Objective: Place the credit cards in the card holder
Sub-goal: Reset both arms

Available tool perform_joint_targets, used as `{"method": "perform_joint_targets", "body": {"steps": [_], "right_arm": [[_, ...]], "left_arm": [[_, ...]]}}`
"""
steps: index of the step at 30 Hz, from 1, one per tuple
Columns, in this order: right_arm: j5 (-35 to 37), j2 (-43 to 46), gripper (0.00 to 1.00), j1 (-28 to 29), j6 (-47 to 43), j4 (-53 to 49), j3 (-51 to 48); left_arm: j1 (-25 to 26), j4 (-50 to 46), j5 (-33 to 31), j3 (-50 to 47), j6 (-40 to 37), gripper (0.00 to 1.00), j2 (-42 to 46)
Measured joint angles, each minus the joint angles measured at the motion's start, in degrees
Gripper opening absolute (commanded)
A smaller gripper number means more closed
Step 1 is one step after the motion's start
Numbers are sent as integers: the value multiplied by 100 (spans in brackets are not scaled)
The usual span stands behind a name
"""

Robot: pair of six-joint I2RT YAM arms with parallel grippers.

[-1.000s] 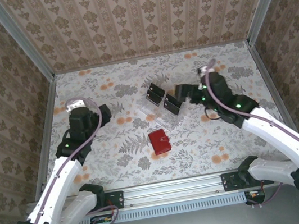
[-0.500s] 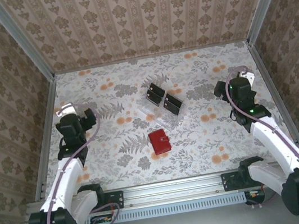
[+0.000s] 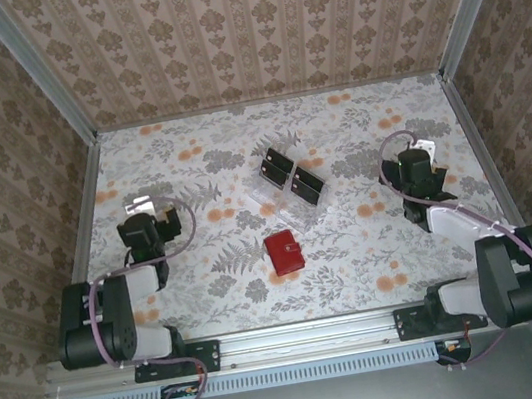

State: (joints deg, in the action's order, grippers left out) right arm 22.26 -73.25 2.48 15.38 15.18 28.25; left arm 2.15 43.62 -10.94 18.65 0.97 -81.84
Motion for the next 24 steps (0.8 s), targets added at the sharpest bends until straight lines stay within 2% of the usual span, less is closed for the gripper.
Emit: {"method": "perform_joint_targets", "body": {"steps": [3,5,9,14,24], "right_arm": [[-31,-181,100,-2,-289,704,-271],[-133,-280,100,-11,-448,1182,-385],[-367,-627,100,-11,-732,2496,-686],[-756,-1285,100,-26,-988,3615,-1032],[-1355,-1449,100,-153,-1134,3523,-529]], "left_arm": [[0,509,203,33,-90,100,-511],[0,503,308,114,-129,100,-660],[0,577,457,264,-192,100,-682],[-2,592,533,308,-214,100,-682],[-74,579,699,326,-216,100,-682]]}}
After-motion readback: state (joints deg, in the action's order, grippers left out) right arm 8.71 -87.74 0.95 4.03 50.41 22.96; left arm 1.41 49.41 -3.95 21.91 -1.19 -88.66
